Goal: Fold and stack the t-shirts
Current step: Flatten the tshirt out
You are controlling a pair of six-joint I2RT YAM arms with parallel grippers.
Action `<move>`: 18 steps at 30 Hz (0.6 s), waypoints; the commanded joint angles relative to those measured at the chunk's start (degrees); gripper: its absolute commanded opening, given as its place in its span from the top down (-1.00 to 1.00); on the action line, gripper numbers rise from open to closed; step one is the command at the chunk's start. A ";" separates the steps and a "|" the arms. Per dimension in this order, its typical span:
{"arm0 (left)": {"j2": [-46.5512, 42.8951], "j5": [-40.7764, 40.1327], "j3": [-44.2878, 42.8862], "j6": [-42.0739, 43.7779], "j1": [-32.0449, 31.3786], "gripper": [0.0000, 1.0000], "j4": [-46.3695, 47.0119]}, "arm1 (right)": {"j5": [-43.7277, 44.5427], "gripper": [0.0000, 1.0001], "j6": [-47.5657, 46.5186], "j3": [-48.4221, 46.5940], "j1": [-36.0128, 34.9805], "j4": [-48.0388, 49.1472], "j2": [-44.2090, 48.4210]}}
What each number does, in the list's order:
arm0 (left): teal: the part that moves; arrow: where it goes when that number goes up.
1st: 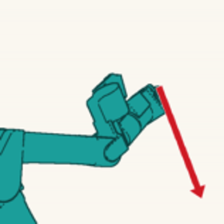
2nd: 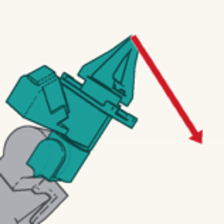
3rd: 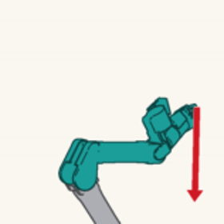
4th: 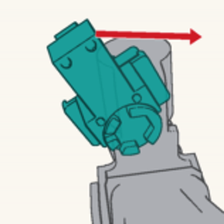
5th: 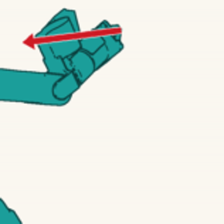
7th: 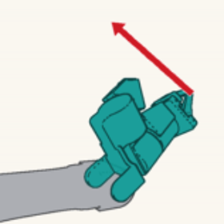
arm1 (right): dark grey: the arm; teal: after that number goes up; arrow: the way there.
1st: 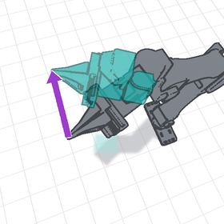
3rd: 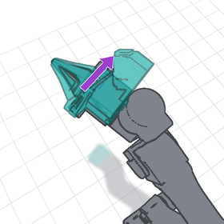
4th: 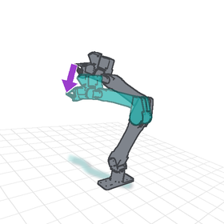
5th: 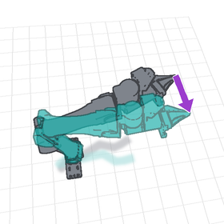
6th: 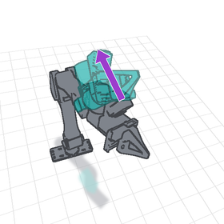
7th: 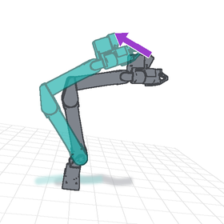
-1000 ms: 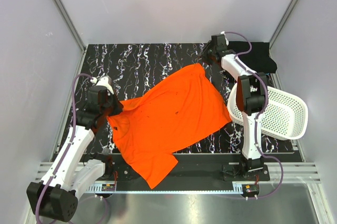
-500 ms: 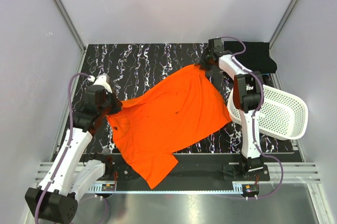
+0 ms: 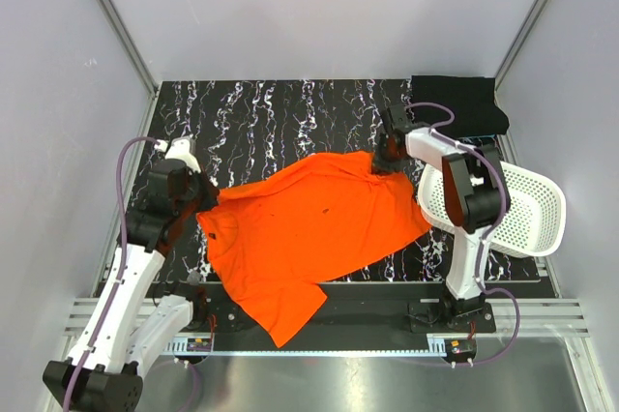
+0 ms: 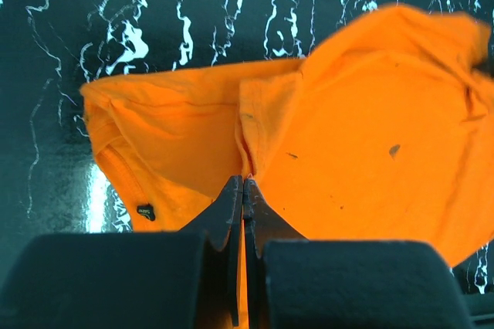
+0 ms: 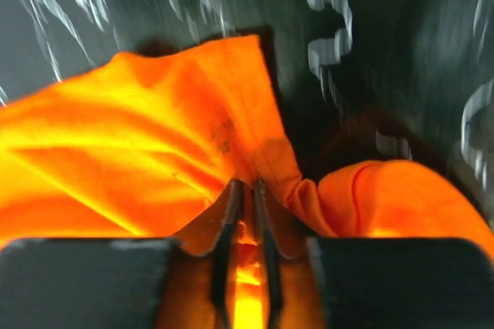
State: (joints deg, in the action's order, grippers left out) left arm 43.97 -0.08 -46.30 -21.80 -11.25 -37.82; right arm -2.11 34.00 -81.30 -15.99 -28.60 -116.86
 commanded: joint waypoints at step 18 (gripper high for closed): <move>-1.25 -1.77 -1.60 1.85 -0.18 1.00 0.03 | 7.01 0.19 10.10 -8.60 0.52 -6.09 3.75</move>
State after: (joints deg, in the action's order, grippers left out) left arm 43.44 -1.26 -46.76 -20.93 -11.25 -38.11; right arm 0.36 38.96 -86.00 -15.55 -30.30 -110.61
